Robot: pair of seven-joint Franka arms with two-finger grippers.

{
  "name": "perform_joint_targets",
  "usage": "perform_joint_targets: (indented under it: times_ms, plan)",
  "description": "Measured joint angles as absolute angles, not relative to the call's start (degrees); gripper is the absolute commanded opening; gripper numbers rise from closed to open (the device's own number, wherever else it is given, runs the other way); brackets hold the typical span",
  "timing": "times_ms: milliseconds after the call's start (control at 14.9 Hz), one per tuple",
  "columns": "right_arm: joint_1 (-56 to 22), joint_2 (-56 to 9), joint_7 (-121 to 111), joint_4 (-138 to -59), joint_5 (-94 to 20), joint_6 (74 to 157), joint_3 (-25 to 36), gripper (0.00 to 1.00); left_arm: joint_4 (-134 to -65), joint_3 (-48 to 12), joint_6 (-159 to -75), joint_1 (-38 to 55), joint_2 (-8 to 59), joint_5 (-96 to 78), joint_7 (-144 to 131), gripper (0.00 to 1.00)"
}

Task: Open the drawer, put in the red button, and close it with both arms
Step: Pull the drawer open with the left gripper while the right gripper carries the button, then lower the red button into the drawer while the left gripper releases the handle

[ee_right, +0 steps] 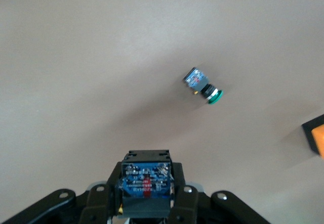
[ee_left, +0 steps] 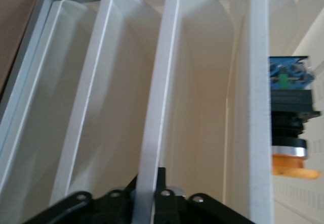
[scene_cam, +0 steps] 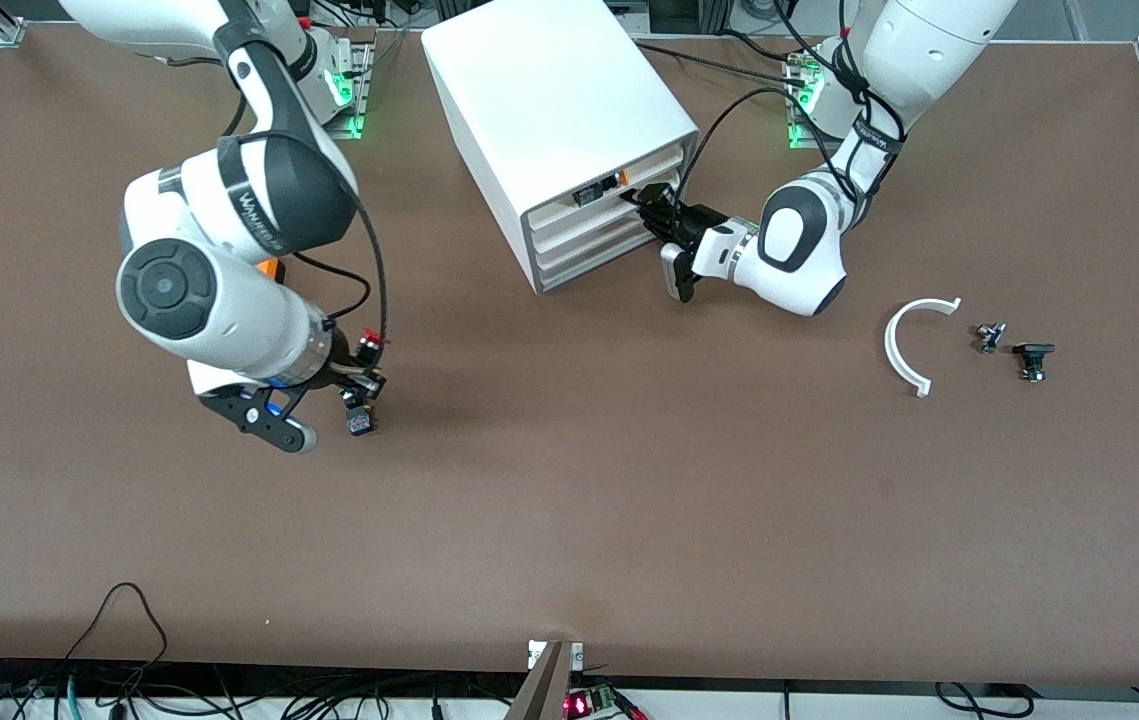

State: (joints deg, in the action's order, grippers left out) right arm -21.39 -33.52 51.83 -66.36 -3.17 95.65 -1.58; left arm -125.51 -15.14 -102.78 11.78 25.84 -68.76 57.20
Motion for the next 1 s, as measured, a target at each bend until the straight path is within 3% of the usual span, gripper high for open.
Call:
perform_joint_targets:
  times_ms: [335,737,804,871,1004]
  plan:
    - [-25.81,-33.57,62.39,-64.24,-3.45,95.78,-1.62,0.00,-121.79,-13.89,-101.66,7.33,25.98,-66.10,56.65,0.00]
    - [-32.34,-33.68,78.49,-63.64,-4.12,101.03,-1.71,0.00,-110.04,-13.49,-98.01,-1.13,32.01,-56.96,53.54,0.00]
    - [-33.60,-33.85,81.03,-63.64,-4.12,102.01,-1.72,0.00,-108.63,-13.48,-97.36,-1.82,33.23,-56.49,53.43,0.71]
    - [-34.84,-34.15,83.40,-63.64,-4.12,102.96,-1.71,0.00,-107.56,-13.48,-96.75,-2.30,34.11,-56.30,53.28,1.00]
    - [-37.26,-35.08,88.02,-63.65,-4.12,104.76,-1.71,0.00,-106.47,-13.48,-96.82,-2.61,34.76,-55.81,53.25,1.00]
